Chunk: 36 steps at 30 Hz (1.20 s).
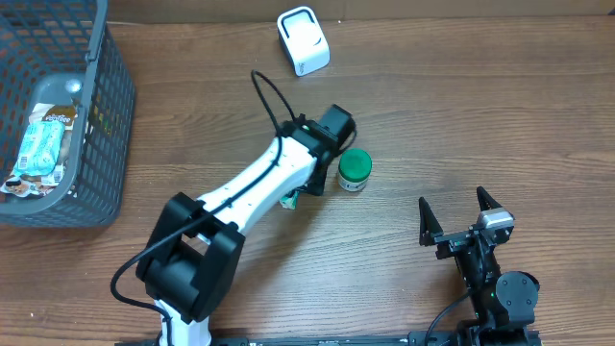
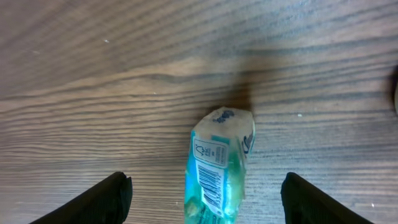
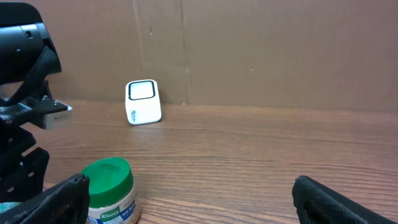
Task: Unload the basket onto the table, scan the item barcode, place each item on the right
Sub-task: 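Lower the Kleenex pack upright onto the table left of the jar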
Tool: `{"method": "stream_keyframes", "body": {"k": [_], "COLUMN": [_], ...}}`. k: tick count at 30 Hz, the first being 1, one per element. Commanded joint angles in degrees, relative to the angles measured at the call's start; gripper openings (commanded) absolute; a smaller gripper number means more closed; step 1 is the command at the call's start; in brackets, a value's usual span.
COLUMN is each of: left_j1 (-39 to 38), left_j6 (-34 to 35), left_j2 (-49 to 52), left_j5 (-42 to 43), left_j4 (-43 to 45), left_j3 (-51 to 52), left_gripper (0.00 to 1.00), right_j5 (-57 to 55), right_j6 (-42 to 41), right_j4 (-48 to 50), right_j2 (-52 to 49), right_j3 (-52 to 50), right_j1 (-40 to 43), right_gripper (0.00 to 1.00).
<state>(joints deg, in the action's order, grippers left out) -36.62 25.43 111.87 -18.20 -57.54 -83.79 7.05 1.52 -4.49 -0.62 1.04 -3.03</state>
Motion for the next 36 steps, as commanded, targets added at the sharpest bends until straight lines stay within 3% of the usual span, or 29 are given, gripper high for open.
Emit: {"method": "stream_keyframes", "body": {"k": [1,7,12,13,16,17,22,25,36], "left_j1": [2.78,3.93,3.82,3.82,3.82,3.82,3.82,3.69,3.50], "left_j6": [-5.05,-5.31,-5.05,-4.72,-4.04,-3.93,-3.96,-3.65,-1.57], "left_j2": [-0.57,-0.57,-0.55,-0.55,-0.57,-0.57,-0.55,-0.55,-0.55], "left_j5": [11.54,13.38,13.77,13.75,13.75,13.77,13.79,13.84,16.35], "left_j4": [-0.28,1.49,5.92,6.75,8.28,8.44,9.22,9.66,11.30], "left_j3": [-0.26,3.15,7.54,8.24,9.38,9.49,9.49,9.49,9.49], "left_gripper": [0.73,0.70,0.61,0.57,0.28,0.26,0.38,0.40,0.31], "right_j5": [-0.55,-0.52,-0.52,-0.55,-0.55,-0.55,-0.55,-0.52,-0.55], "right_j6": [0.24,0.26,0.26,0.24,0.24,0.24,0.26,0.26,0.24], "right_j4": [0.24,0.24,0.24,0.24,0.24,0.22,0.24,0.24,0.24], "right_j2": [0.46,0.46,0.46,0.46,0.46,0.46,0.46,0.46,0.46], "right_j3": [-0.57,-0.57,-0.57,-0.57,-0.57,-0.57,-0.57,-0.57,-0.57], "right_j1": [0.15,0.15,0.15,0.15,0.15,0.15,0.15,0.15,0.15], "right_gripper": [1.00,1.00,1.00,1.00,1.00,1.00,1.00,1.00,1.00]}}
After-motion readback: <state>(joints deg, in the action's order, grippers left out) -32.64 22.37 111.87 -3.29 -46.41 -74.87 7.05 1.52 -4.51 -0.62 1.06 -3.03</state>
